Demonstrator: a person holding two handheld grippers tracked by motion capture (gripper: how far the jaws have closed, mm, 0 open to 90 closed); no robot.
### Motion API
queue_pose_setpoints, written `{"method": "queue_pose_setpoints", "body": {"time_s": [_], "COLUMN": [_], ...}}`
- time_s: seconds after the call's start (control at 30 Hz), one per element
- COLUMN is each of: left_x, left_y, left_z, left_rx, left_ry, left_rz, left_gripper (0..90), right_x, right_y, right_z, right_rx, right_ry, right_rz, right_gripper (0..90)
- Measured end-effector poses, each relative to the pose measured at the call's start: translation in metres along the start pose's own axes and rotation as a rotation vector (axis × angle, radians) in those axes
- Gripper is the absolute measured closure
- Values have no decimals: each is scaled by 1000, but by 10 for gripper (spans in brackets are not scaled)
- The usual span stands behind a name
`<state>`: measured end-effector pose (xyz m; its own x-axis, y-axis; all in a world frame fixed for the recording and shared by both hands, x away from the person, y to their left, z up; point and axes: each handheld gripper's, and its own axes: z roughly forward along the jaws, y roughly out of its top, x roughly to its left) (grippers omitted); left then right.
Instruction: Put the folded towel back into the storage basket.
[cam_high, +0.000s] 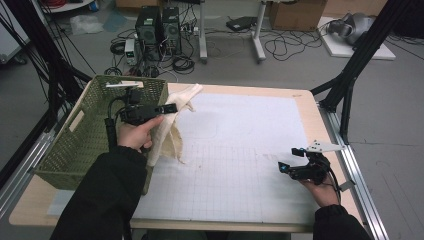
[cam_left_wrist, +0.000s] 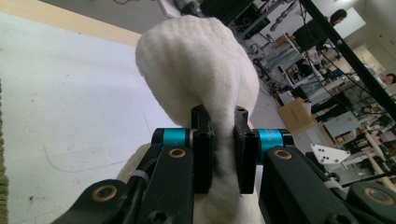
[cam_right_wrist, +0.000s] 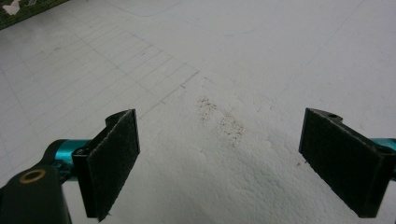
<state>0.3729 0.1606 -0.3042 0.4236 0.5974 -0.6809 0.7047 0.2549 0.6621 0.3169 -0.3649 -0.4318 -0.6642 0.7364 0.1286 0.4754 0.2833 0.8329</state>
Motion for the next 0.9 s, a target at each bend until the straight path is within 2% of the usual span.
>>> {"method": "queue_pose_setpoints", "body": {"time_s": [0.17,0.47,0.73,0.9], "left_x": [4,13,31,38], "left_y": [2,7,10,9], "left_z": [-3,-18,-42,-49], "left_rx": [1,-12,-47,-62], "left_ry": [-2,-36,-20,-8], "left_rz": [-4,-6,-31,-45], "left_gripper": [813,813,813,813], "right_x": [0,0,0,0], "right_y": [0,0,-1,-1], "right_z": [0,1,2,3], "right_rx": [3,10,18,22], "right_ry": [0,2,0,0], "right_rz": [0,-1,-8,-8], "right_gripper": [115,115,115,115]}}
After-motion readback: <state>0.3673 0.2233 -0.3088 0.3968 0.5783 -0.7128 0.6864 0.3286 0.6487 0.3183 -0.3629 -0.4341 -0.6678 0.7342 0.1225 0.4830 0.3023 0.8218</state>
